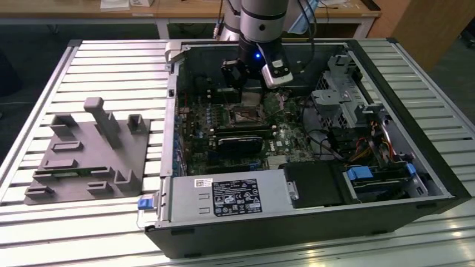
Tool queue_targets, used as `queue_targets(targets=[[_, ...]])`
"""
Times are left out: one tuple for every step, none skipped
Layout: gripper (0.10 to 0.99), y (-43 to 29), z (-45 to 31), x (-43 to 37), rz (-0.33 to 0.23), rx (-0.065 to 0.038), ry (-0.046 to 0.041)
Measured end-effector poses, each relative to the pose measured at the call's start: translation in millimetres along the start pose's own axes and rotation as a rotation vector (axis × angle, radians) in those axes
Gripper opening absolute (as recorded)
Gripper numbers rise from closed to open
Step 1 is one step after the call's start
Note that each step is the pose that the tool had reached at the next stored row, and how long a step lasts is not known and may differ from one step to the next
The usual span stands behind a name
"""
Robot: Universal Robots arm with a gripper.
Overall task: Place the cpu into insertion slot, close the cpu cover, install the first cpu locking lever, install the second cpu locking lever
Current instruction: 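Place the cpu into insertion slot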
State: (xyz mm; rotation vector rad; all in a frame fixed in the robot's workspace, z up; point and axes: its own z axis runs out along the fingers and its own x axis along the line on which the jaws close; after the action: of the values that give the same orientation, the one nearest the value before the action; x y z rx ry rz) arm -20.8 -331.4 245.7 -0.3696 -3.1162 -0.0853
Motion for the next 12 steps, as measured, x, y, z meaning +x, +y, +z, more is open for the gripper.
queue_targets(targets=[[0.537,0.0,0.2,0.0,0.018,0.0,-0.001],[0.537,0.0,0.3,0.0,0.036,0.0,-0.0019],[0.537,0.0,0.5,0.0,0.055,0.0,-0.003],[0.537,-0.1,0.7,0.0,0.073,0.0,-0.004],[0.537,-0.1,0.9,0.0,0.091,-0.001,-0.0049],[0.537,-0.1,1.1,0.0,0.109,-0.001,-0.006],[0.537,-0.1,1.2,0.0,0.127,-0.001,-0.0069],[0.537,-0.1,1.4,0.0,0.146,-0.001,-0.008],[0.537,-0.1,1.6,0.0,0.164,-0.001,-0.0089],[0.537,-0.1,1.8,0.0,0.182,-0.001,-0.0099],[0.537,-0.1,1.9,0.0,0.2,-0.001,-0.0109],[0.537,-0.1,2.1,0.0,0.218,-0.001,-0.0119]])
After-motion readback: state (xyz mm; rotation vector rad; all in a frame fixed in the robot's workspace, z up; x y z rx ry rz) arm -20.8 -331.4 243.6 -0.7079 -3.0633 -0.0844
